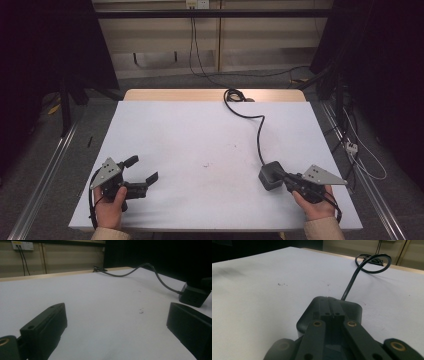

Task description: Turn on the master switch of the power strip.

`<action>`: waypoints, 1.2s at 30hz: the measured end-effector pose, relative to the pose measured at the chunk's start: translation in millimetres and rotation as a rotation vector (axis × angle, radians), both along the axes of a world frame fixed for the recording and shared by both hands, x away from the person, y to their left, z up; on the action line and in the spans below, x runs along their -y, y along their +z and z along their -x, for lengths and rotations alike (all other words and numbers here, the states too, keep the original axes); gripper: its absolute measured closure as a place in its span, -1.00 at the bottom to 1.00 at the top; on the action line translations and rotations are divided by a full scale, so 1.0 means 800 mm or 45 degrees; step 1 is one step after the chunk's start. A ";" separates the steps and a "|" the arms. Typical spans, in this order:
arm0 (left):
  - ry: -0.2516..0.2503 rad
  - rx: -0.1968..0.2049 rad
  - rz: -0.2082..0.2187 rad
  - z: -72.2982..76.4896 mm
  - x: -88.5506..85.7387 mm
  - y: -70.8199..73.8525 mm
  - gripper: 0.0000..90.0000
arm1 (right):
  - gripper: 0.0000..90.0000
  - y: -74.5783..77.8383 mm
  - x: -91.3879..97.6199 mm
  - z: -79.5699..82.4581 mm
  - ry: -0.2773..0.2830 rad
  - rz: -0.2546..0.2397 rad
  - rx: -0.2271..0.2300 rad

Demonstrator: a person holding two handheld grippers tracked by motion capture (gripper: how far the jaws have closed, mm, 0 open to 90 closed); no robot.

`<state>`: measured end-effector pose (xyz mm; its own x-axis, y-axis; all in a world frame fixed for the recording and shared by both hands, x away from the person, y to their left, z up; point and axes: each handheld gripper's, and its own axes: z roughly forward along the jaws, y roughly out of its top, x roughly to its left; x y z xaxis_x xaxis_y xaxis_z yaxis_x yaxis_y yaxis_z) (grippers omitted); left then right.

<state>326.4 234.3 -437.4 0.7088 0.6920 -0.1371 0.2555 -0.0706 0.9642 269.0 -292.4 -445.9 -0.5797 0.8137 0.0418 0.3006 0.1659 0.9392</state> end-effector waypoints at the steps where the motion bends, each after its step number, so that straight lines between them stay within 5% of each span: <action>1: 0.002 0.001 -0.001 0.000 0.000 0.000 -0.94 | 1.00 0.000 0.000 0.000 0.001 0.004 0.004; 36: 0.002 -0.004 0.006 0.000 0.002 -0.001 -0.94 | 1.00 0.000 0.000 0.002 0.005 0.047 0.027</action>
